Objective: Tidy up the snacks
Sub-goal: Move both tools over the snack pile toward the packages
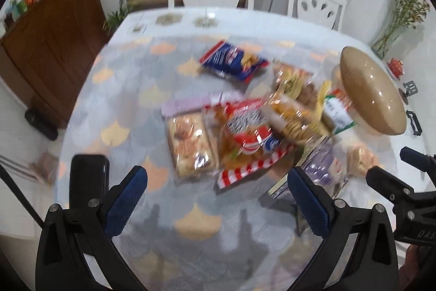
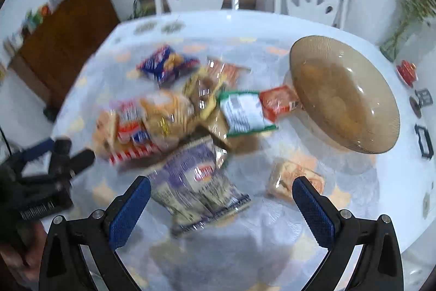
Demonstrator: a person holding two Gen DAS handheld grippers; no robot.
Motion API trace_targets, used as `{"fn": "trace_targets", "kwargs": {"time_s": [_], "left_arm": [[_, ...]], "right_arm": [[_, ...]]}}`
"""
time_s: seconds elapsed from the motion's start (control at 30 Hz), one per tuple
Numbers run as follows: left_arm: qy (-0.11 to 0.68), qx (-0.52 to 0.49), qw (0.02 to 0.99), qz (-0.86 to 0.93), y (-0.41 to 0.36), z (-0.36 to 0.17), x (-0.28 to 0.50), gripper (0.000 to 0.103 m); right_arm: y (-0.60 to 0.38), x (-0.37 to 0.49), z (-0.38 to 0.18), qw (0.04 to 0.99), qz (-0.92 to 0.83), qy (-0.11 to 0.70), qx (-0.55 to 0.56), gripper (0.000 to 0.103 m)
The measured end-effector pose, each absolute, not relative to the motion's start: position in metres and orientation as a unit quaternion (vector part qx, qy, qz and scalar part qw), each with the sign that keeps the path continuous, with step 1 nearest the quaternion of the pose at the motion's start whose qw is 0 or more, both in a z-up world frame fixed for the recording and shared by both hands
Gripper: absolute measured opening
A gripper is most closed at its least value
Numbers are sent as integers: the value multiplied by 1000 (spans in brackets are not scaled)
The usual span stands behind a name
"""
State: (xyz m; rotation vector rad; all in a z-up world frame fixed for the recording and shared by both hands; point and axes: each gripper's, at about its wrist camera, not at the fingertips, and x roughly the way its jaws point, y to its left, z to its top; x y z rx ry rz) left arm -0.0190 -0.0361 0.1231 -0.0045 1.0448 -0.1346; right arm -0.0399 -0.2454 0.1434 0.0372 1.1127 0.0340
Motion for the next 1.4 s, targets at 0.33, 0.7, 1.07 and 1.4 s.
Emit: {"fn": "trace_targets", "kwargs": {"time_s": [0.33, 0.7, 1.07, 1.4], "left_arm": [[488, 25, 872, -38, -42, 126, -14, 102], [425, 65, 902, -37, -18, 237, 14, 102], [530, -6, 844, -82, -42, 154, 3, 102], [550, -12, 833, -54, -38, 126, 1, 102]], "right_arm": [[-249, -44, 123, 838, -22, 544, 17, 103], [-252, -50, 133, 839, -24, 544, 14, 103], [-252, -45, 136, 840, -31, 542, 18, 103], [-252, -42, 125, 825, -32, 564, 23, 103]]}}
